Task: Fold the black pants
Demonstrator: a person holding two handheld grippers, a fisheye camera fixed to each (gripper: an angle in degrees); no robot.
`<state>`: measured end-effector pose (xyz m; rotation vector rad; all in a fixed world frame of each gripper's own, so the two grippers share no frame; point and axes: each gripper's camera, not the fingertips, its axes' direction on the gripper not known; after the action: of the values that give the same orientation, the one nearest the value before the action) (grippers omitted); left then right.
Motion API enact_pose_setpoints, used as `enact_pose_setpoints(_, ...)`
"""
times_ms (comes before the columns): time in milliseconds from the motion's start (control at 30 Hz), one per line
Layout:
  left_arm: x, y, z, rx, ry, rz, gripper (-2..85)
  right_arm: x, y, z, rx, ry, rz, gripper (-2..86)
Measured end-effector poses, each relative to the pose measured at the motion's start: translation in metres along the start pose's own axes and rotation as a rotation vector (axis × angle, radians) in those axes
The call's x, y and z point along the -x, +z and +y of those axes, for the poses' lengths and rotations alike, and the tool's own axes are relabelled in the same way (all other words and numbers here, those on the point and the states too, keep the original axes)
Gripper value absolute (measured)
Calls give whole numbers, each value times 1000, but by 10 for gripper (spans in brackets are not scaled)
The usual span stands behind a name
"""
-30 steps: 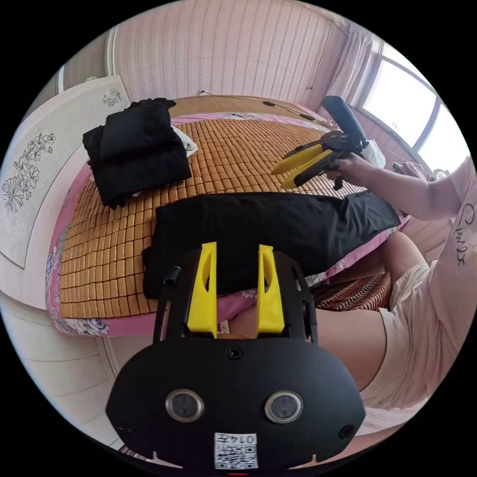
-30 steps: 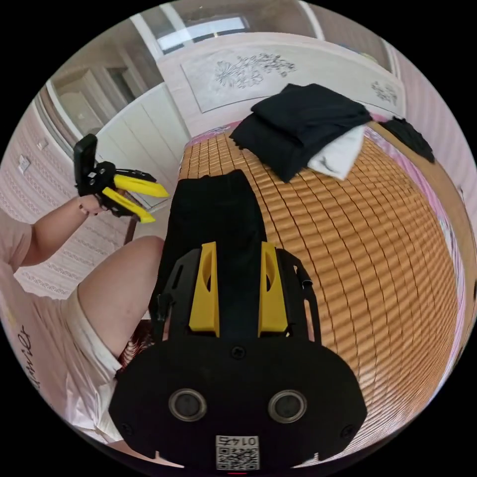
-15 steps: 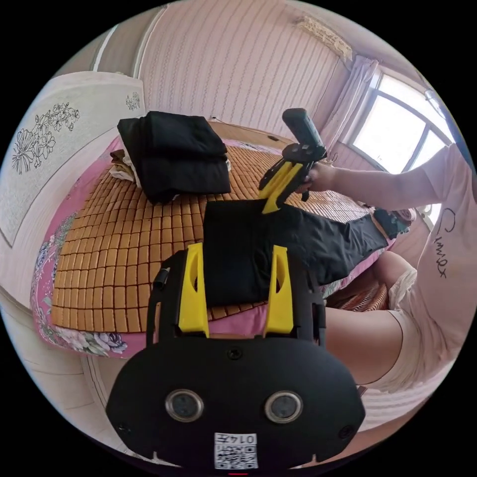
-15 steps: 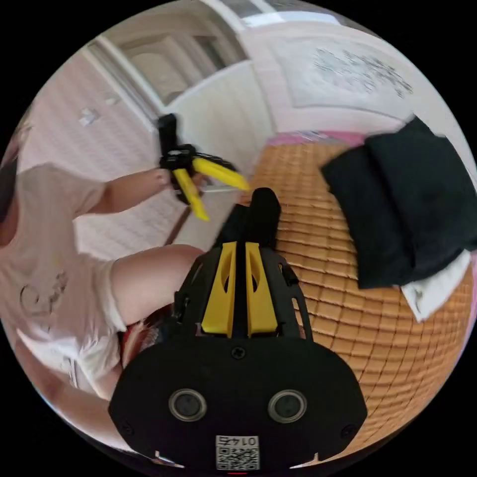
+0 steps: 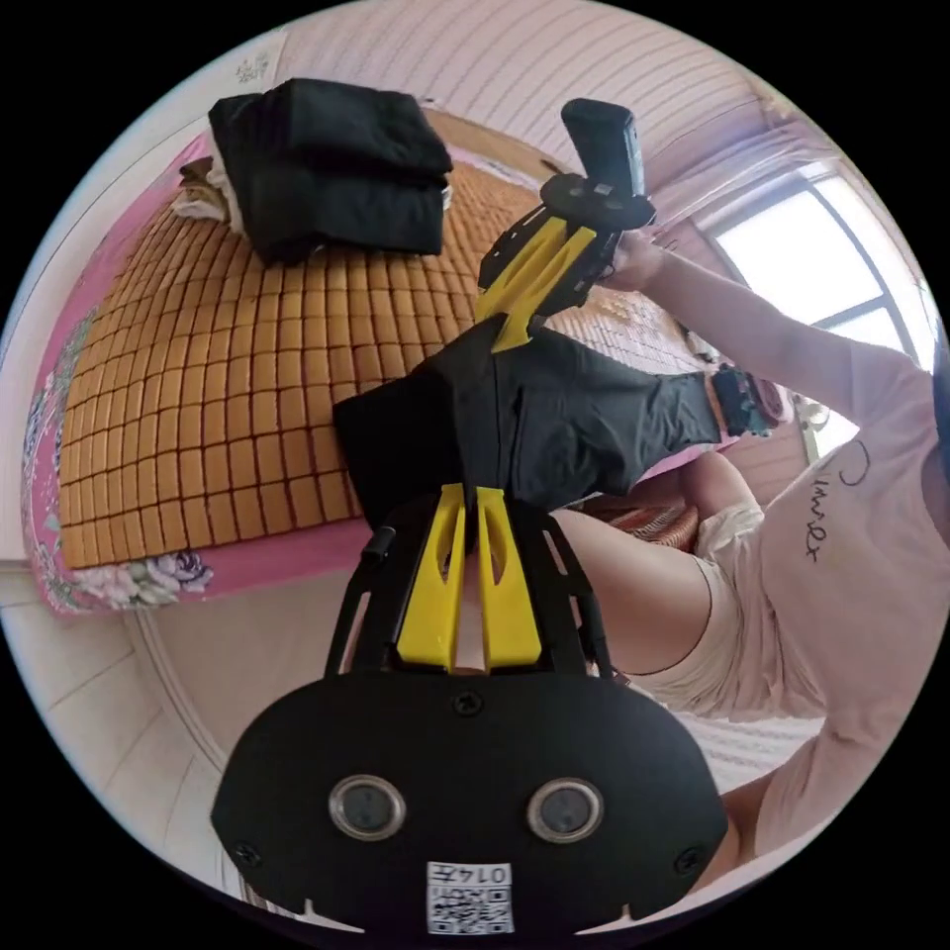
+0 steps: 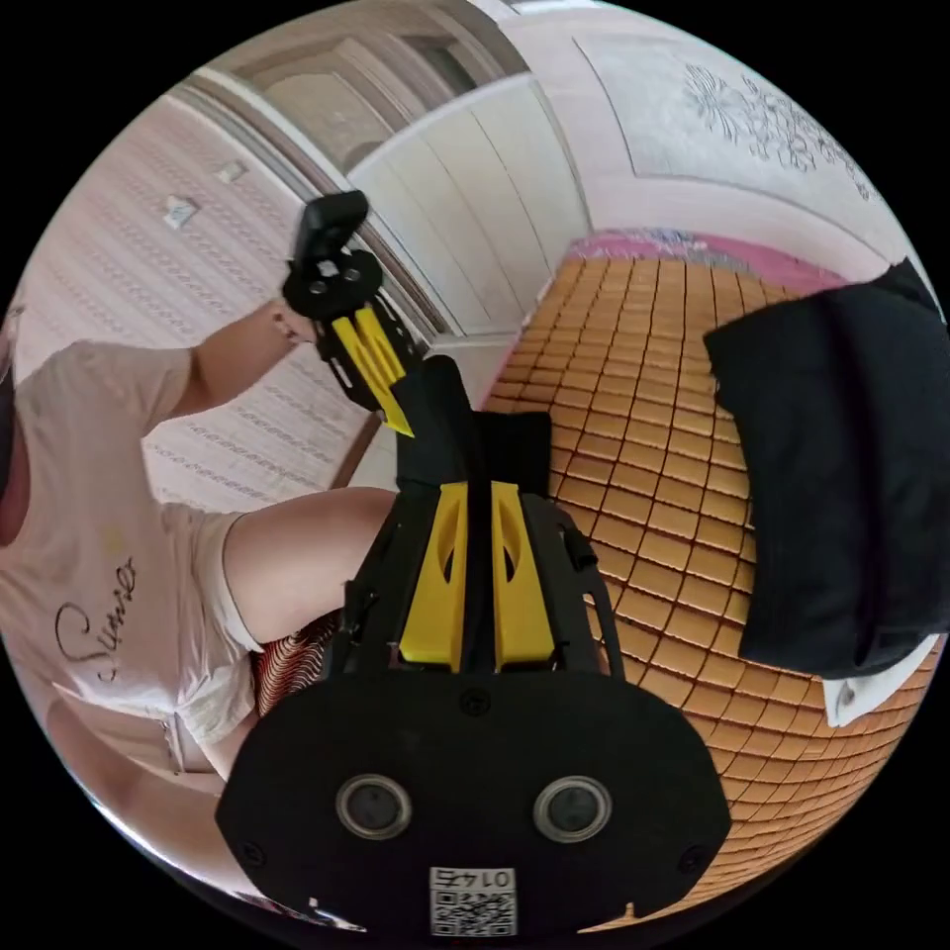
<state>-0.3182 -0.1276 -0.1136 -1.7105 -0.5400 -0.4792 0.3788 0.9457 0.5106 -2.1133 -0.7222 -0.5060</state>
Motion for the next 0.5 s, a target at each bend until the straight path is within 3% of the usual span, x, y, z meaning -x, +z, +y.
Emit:
enact_pose_setpoints(133, 15, 20, -8, 122, -77, -10, -9, -5, 33, -18, 129, 78, 70, 68)
enact_pose_setpoints(267, 39, 22, -8, 108, -184, 73, -6, 5, 36, -24, 133, 65, 141, 62)
enact_pose_setpoints(500, 58, 34, -19, 111, -311, -27, 45, 9, 25, -16, 93, 167, 212, 40)
